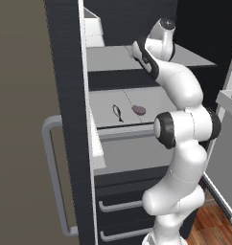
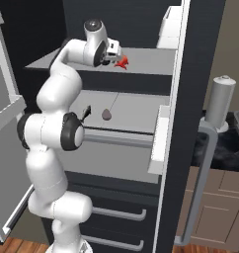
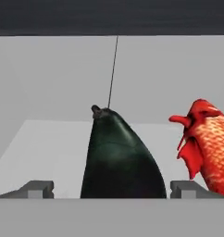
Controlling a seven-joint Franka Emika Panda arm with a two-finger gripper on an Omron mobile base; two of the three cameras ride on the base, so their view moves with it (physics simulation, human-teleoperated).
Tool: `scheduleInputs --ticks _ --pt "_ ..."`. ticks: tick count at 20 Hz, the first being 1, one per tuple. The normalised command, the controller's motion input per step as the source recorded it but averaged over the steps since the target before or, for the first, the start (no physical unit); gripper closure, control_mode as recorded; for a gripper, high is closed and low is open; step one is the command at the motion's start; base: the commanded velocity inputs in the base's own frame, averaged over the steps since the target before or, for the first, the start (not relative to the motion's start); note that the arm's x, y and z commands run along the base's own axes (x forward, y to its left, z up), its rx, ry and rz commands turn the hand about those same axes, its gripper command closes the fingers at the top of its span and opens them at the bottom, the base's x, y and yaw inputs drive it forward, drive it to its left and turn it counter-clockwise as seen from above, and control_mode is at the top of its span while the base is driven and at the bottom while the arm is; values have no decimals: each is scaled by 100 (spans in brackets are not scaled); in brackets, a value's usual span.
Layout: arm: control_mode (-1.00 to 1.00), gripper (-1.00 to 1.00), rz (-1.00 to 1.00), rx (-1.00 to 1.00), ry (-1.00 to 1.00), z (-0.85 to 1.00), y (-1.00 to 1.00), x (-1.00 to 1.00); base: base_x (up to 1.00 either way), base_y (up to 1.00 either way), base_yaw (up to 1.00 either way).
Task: Place one eggplant and one fish in each tupperware on the nearby counter, to pack two identical lunches.
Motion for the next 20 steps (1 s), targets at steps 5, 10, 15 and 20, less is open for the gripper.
scheduleInputs --ticks 5,10,15,20 --pt "-100 -100 0 0 2 -6 -4 47 0 0 0" --pt "-100 100 -3 -3 14 -54 0 12 0 0 0" --pt "-100 100 -1 -1 1 -56 0 -31 0 0 0" --pt "-100 100 1 0 -12 -40 0 -100 0 0 0"
